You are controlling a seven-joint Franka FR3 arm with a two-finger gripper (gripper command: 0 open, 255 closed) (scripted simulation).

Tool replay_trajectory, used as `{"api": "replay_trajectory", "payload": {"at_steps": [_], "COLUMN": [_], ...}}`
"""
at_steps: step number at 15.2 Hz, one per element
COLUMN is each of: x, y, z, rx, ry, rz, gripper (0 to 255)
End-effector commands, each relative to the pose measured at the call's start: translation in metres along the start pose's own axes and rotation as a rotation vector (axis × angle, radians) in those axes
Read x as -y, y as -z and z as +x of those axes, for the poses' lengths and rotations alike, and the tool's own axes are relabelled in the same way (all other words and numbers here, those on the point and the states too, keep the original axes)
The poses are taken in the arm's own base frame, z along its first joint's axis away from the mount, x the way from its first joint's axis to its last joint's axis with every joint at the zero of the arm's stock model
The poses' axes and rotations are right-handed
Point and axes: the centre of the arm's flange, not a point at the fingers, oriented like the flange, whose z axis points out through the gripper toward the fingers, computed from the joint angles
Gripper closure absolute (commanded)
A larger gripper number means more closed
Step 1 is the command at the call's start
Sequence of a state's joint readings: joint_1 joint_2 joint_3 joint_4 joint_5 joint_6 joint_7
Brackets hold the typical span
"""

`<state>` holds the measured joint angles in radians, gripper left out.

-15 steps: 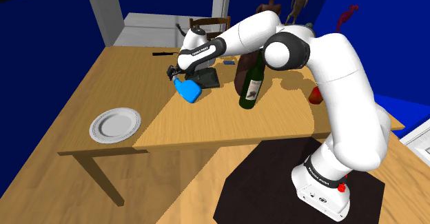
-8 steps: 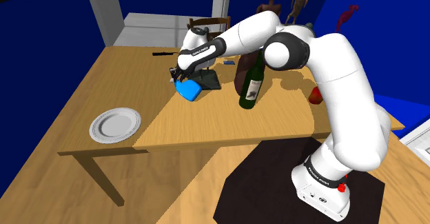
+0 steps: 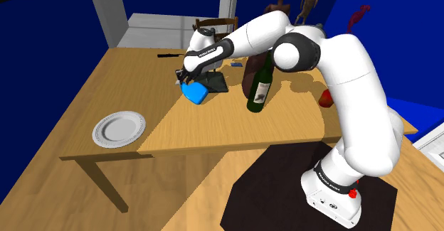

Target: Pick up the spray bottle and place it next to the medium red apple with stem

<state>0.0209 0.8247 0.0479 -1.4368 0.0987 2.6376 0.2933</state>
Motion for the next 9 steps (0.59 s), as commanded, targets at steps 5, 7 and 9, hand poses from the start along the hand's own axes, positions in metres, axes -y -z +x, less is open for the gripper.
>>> {"api": "replay_trajectory", "payload": {"at_steps": [5,7,9], "x": [0.003,0.005,0.007], "y": [0.02,0.03,0.04], "z": [0.005,0.008,0.012], "rx": [0.011,0.011,0.011], "ry": [-0.001,-0.001,-0.001], "rz": [-0.006,-0.006,-0.006], "gripper": [255,255,255]}}
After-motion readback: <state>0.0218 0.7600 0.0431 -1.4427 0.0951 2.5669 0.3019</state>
